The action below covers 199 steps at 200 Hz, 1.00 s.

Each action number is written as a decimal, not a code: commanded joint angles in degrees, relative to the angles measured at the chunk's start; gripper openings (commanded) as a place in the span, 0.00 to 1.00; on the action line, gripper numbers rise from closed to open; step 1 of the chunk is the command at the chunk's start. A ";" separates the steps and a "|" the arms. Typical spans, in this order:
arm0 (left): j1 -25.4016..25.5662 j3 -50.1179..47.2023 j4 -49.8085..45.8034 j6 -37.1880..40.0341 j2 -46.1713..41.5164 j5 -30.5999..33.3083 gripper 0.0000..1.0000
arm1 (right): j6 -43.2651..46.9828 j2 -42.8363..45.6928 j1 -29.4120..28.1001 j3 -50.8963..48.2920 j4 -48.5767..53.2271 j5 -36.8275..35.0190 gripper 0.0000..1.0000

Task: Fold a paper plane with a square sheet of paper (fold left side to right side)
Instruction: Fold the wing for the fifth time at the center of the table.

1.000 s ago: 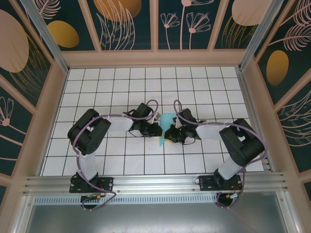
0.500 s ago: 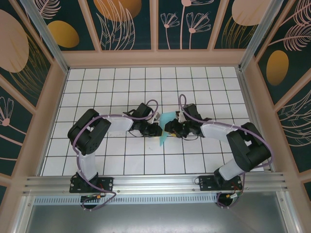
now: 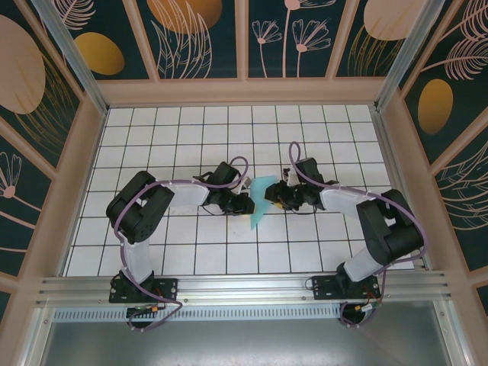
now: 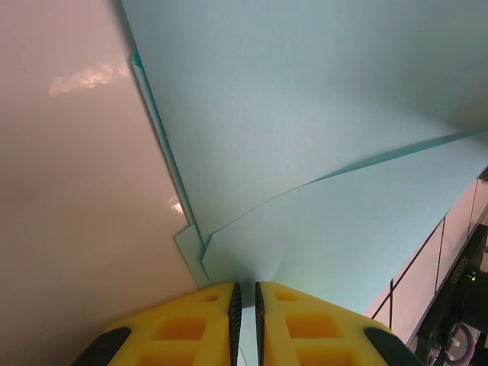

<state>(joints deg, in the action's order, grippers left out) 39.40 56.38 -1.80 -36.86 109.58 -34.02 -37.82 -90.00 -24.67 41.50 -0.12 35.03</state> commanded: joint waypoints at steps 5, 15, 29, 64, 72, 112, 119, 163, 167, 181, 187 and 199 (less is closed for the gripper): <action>0.33 0.46 0.74 1.53 2.83 4.93 0.17 | 1.91 -1.59 0.21 2.81 1.72 2.14 0.33; 0.32 0.53 0.66 1.52 2.79 5.00 0.17 | 1.95 -2.06 0.21 3.50 2.19 2.24 0.33; 0.33 0.66 0.38 1.67 3.00 5.18 0.17 | 2.21 -2.59 0.12 4.47 3.25 2.08 0.32; 0.29 0.72 0.30 1.96 2.15 5.42 0.19 | 2.66 -3.00 0.10 6.04 5.94 0.85 0.18; 0.28 0.79 0.33 1.97 1.39 5.51 0.21 | 2.97 -3.49 0.14 6.54 7.07 0.75 0.12; 0.31 2.49 -2.77 3.44 -3.70 7.28 0.33 | 4.06 -4.65 0.06 7.91 11.68 -0.84 0.08; 0.28 2.74 -3.49 3.70 -4.46 7.90 0.34 | 4.16 -4.63 0.05 8.05 12.13 -1.05 0.07; 1.01 2.77 -6.73 5.03 -8.78 10.87 0.46 | 4.27 -4.70 0.05 8.85 13.04 -1.28 0.07; 1.27 2.81 -7.00 5.26 -9.12 11.24 0.47 | 4.22 -4.70 0.06 8.82 13.12 -1.32 0.07; 2.43 2.94 -8.02 5.89 -9.88 12.60 0.49 | 4.19 -4.82 0.03 9.02 13.35 -1.35 0.08; 3.00 3.11 -8.52 6.21 -10.15 13.57 0.50 | 4.19 -4.84 0.01 9.11 13.41 -1.29 0.07; 4.42 3.92 -9.98 6.69 -10.18 15.69 0.51 | 4.08 -4.79 0.06 9.29 13.56 -1.25 0.07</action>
<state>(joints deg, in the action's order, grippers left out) 41.28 58.08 -7.38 -32.49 100.99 -23.00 -34.57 -93.93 -24.69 49.10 11.05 34.30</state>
